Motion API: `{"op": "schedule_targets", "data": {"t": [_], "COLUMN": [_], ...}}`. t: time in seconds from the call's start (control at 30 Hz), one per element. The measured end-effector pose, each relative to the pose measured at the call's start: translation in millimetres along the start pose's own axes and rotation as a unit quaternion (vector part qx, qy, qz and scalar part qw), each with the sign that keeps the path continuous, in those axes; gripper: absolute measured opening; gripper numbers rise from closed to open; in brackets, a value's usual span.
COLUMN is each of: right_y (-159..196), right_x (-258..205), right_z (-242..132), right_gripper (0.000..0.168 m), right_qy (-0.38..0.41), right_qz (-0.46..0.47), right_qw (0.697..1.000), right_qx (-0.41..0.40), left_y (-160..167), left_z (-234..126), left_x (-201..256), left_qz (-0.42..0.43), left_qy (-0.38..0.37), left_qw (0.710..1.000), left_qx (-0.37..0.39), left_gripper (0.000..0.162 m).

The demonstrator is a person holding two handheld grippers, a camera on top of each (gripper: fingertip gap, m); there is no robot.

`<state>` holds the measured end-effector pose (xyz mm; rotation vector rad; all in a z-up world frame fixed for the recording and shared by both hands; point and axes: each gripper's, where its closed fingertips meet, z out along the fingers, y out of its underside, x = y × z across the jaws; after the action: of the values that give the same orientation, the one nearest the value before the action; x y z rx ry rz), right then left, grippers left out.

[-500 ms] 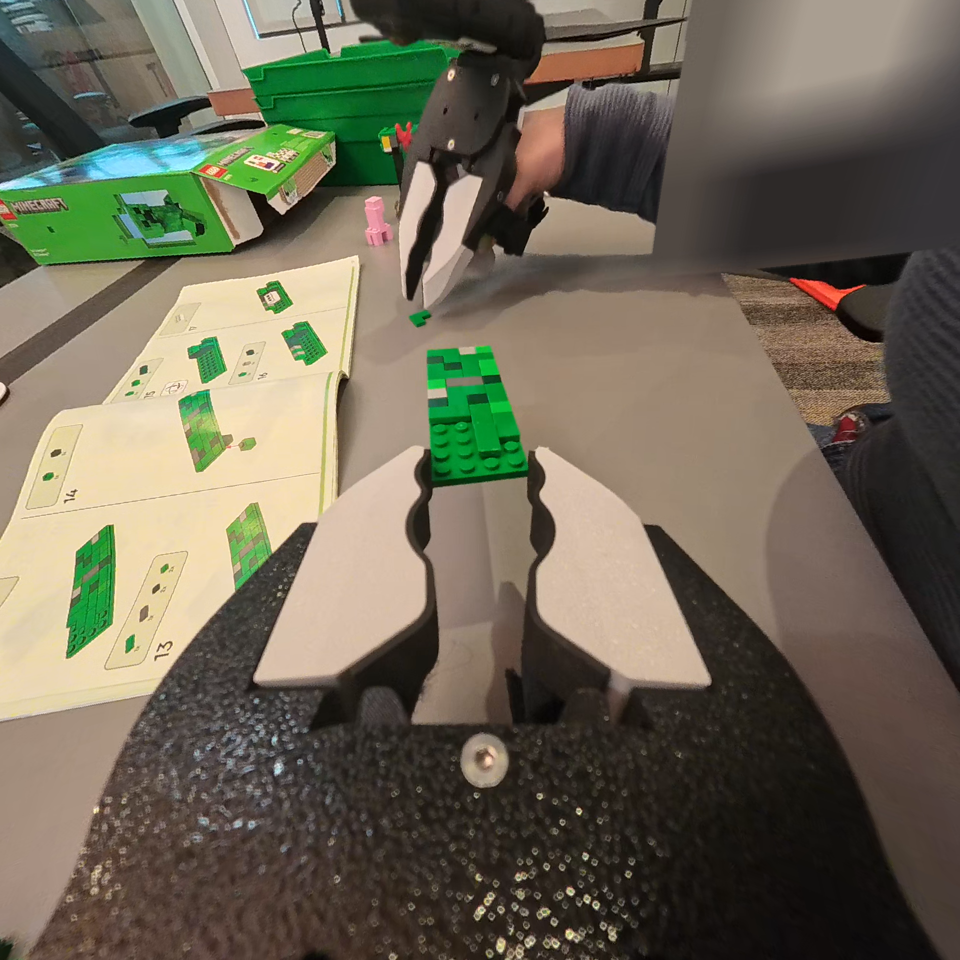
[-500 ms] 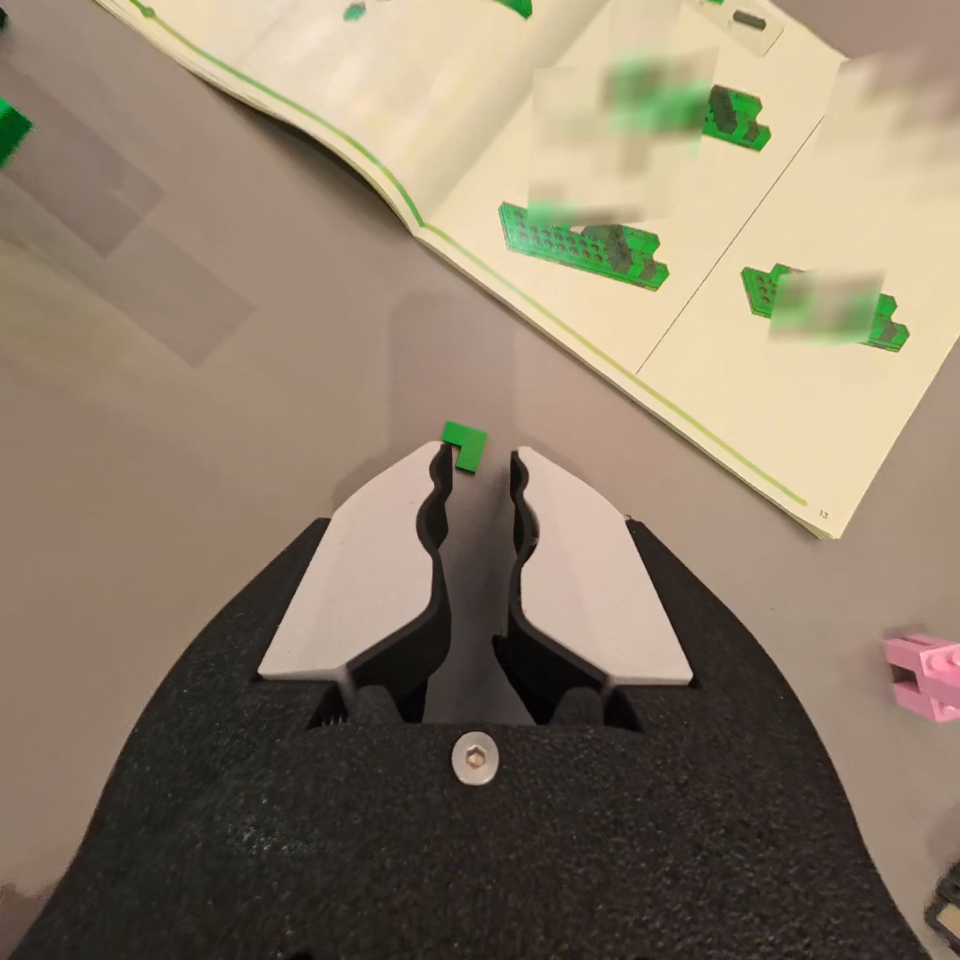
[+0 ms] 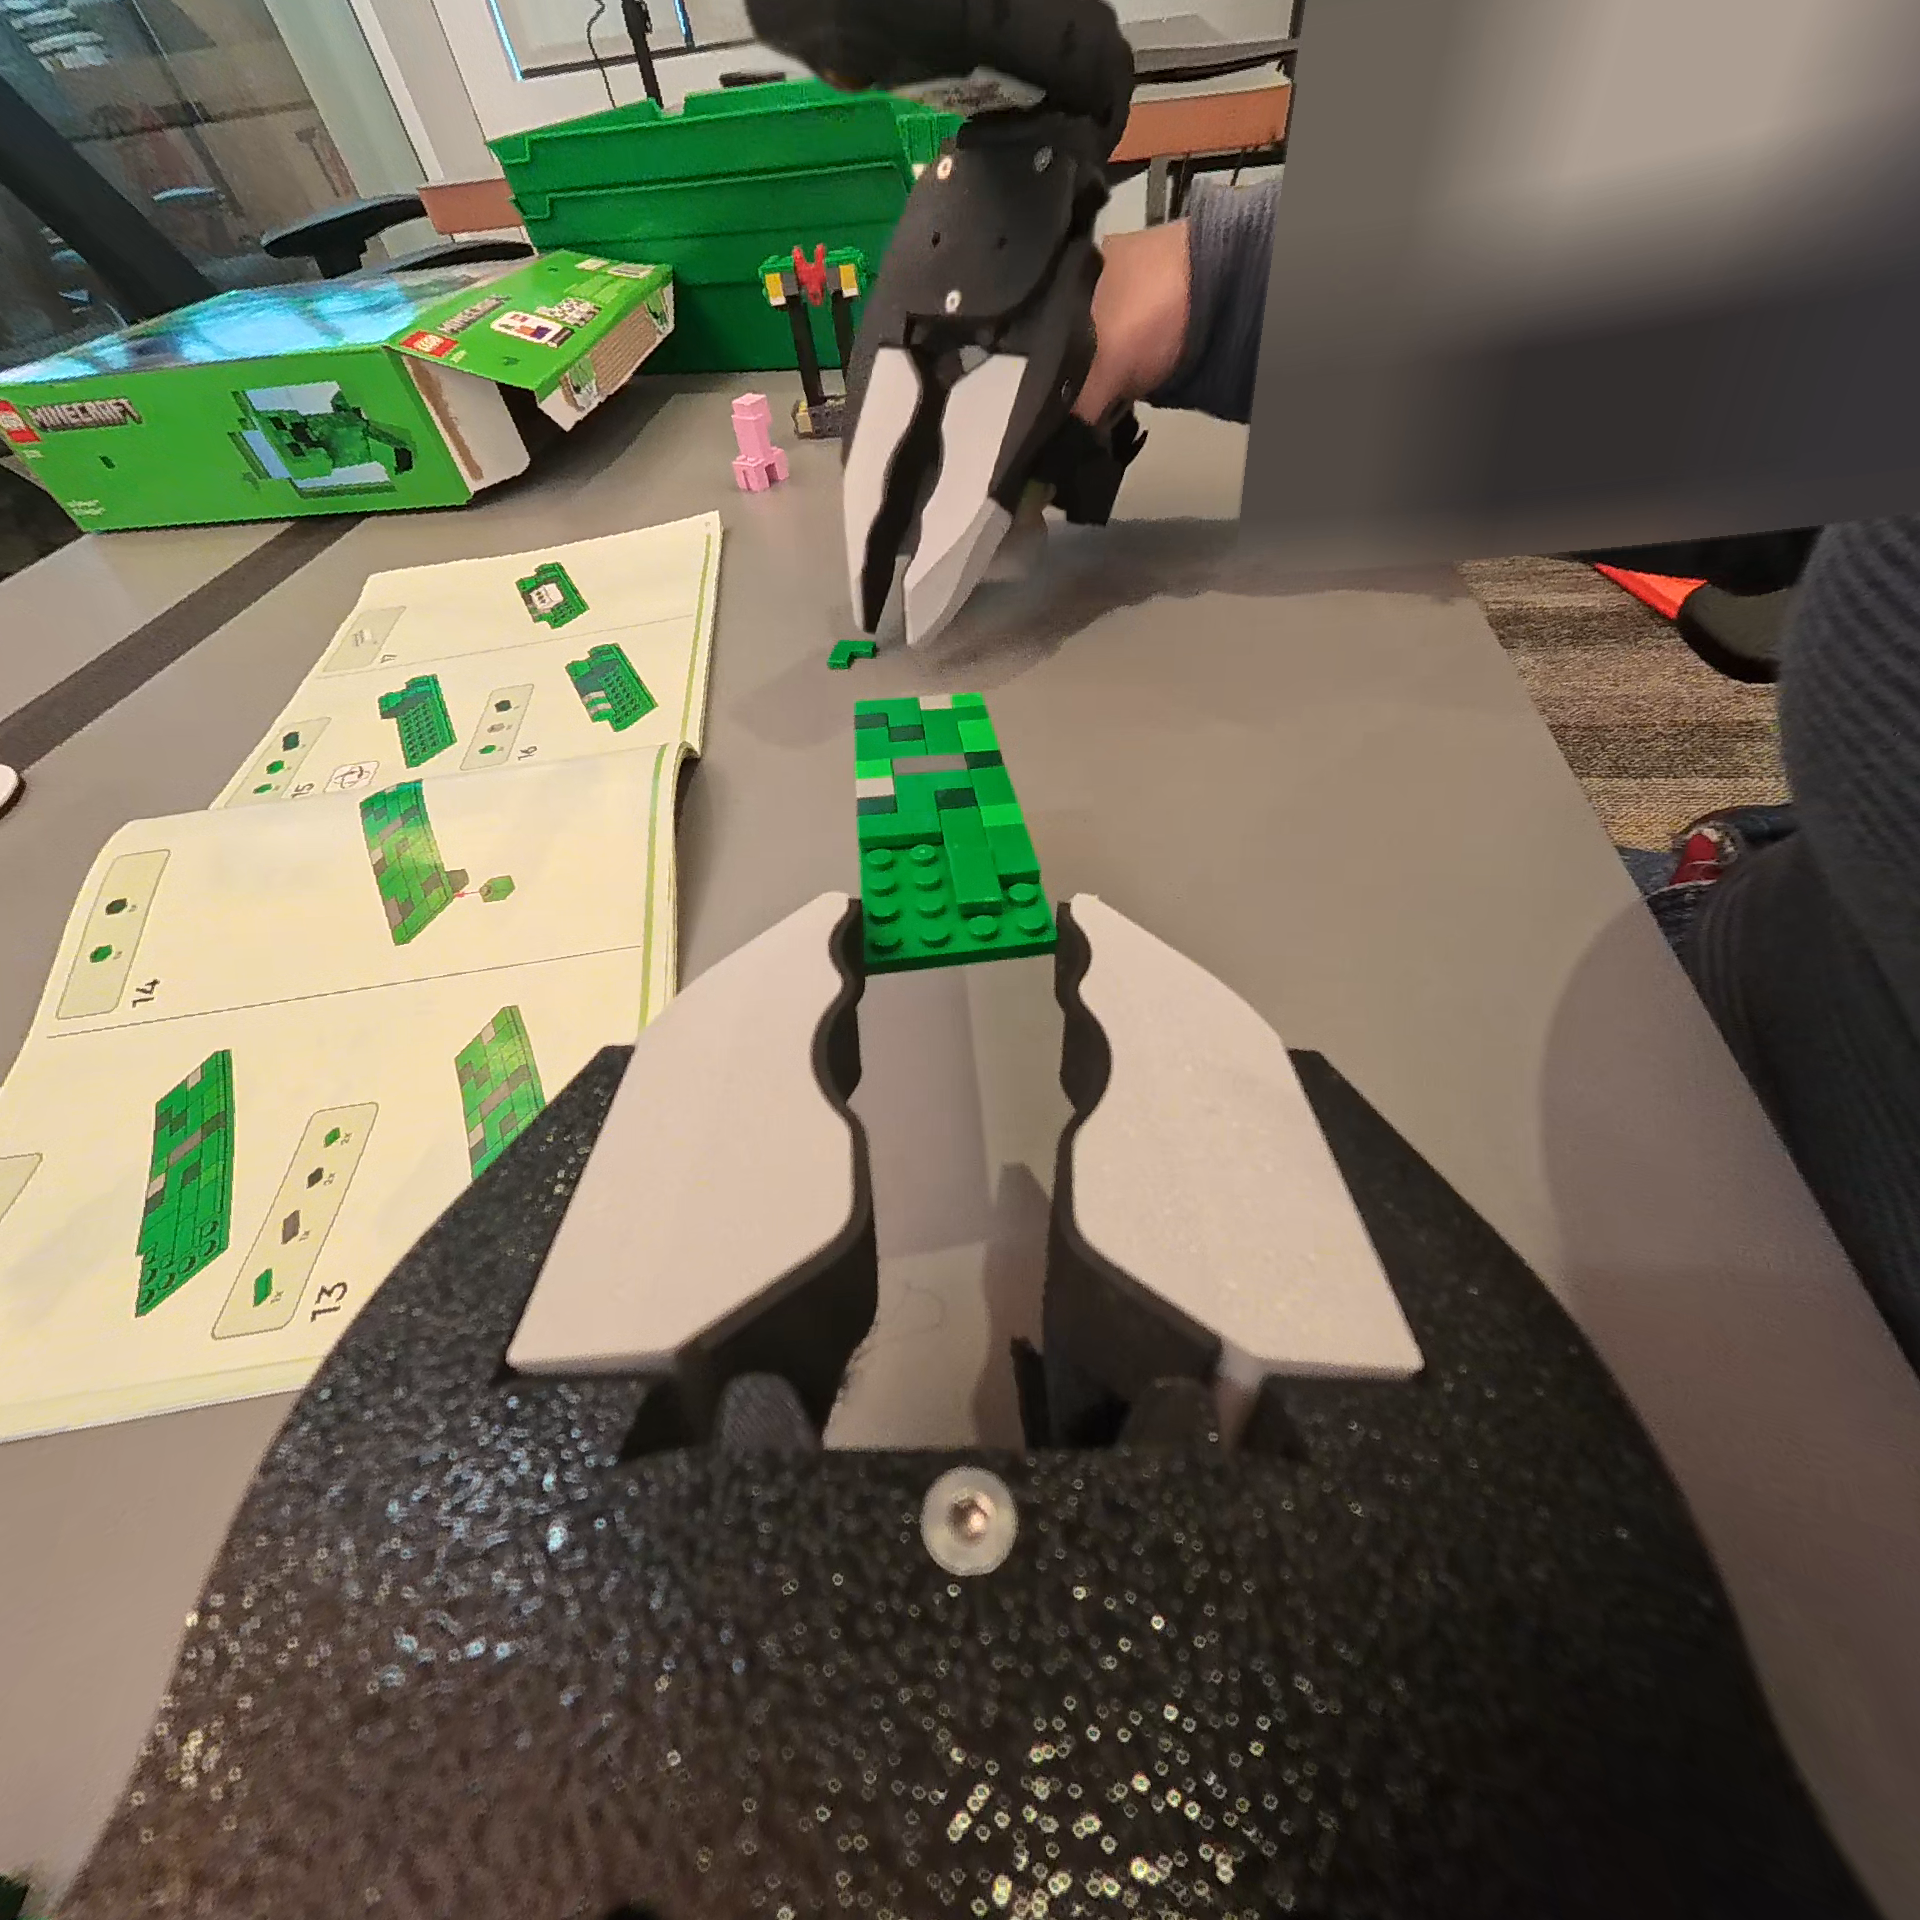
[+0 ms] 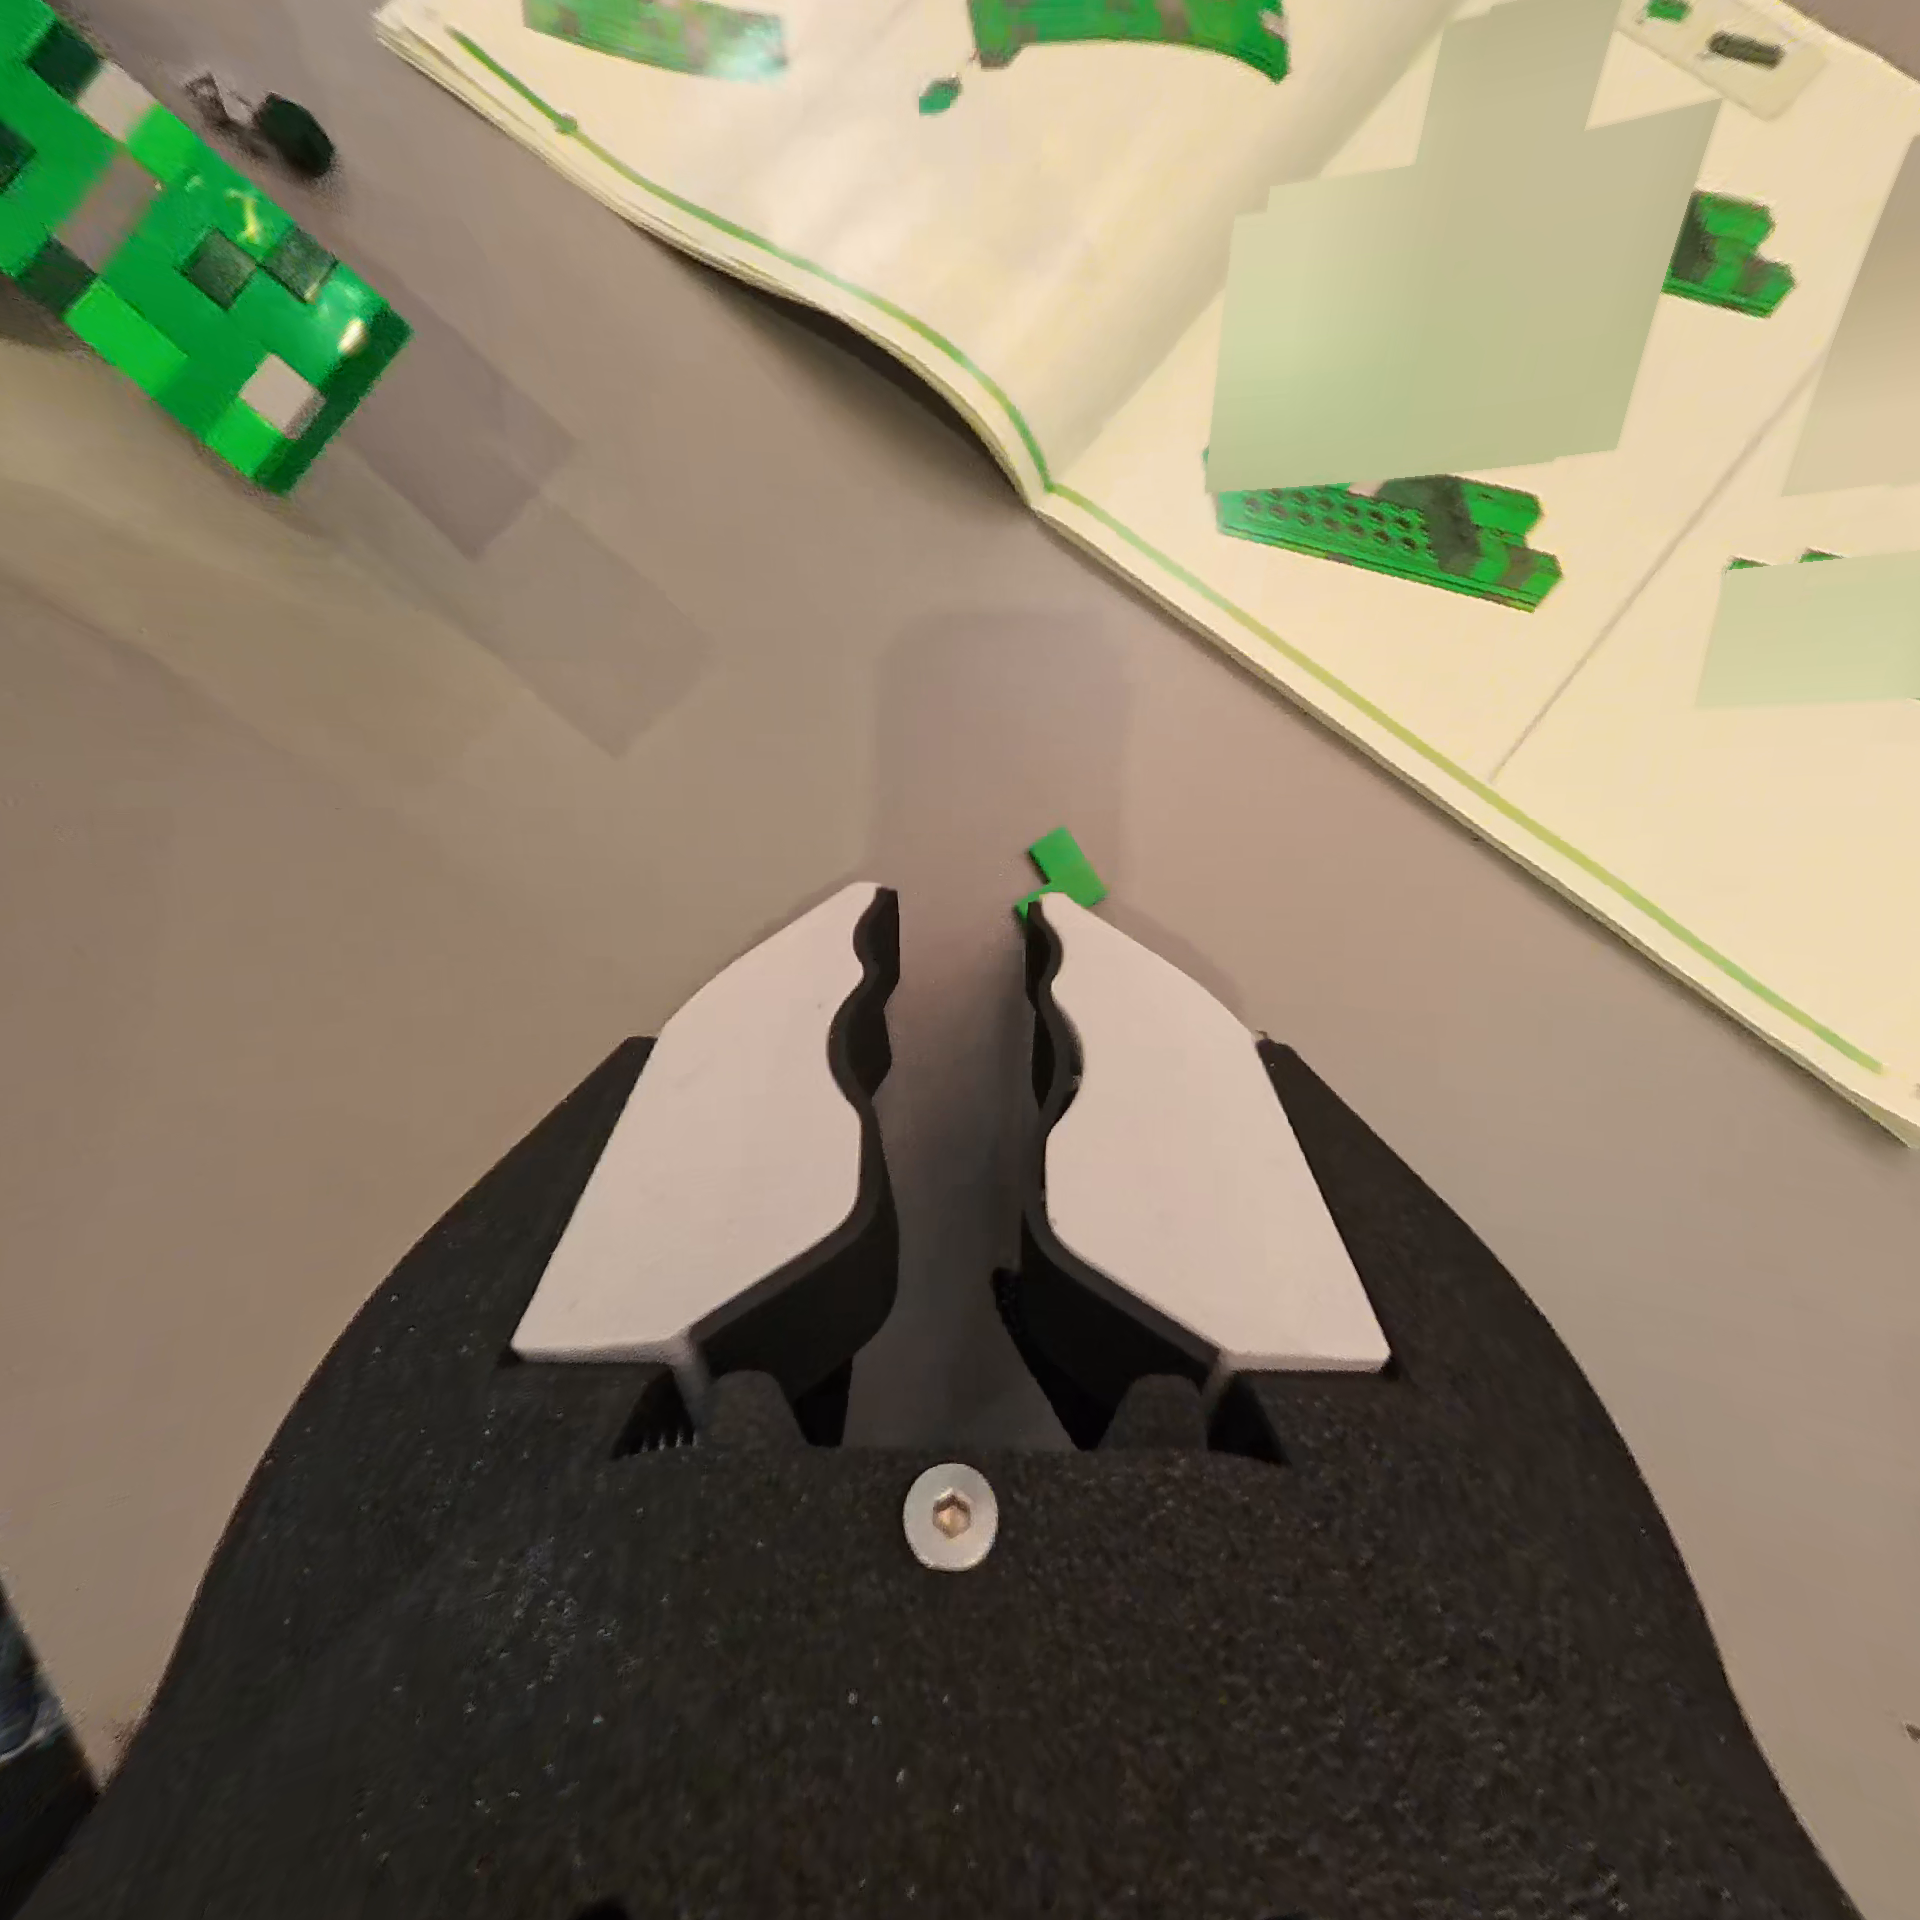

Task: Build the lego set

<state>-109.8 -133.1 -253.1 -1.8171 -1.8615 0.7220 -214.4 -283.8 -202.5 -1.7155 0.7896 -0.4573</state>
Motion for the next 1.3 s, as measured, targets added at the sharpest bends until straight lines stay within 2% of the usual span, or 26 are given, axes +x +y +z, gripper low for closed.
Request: {"op": "schedule_targets", "data": {"t": [0.1,0.3,0.43,0.6,0.83,1.03,1.13,1.3], "right_y": [1,7,3,-6,-4,-8,-35,-127], "right_x": [15,17,-3,9,8,10,1,-60], "right_z": [-7,1,6,2,14,16,10,1], "right_gripper": [0.023,0.024,0.025,0.026,0.026,0.015,0.015,0.015], "right_qy": [0.028,0.015,-0.034,0.003,-0.004,0.017,0.041,0.079], "right_qz": [0.004,0.001,-0.020,-0.039,-0.037,-0.011,0.012,0.027], "right_qw": [1.000,1.000,0.999,0.998,0.999,0.999,0.996,0.978], "right_qx": [0.010,0.000,0.014,0.046,0.022,0.024,0.072,0.193], "left_y": [0,0,0,0,0,-1,1,-4], "left_z": [0,1,1,1,1,1,-2,-13], "left_x": [1,2,1,1,0,-5,-21,-41], "left_qz": [-0.001,0.000,-0.001,0.000,0.001,-0.003,-0.009,-0.004], "left_qy": [0.003,0.004,0.003,0.003,-0.002,-0.026,-0.093,-0.186], "left_qw": [1.000,1.000,1.000,1.000,1.000,1.000,0.996,0.983], "left_qx": [0.001,0.000,0.000,0.000,0.001,0.002,-0.004,0.011], "left_gripper": [0.034,0.034,0.035,0.035,0.034,0.034,0.034,0.034]}}
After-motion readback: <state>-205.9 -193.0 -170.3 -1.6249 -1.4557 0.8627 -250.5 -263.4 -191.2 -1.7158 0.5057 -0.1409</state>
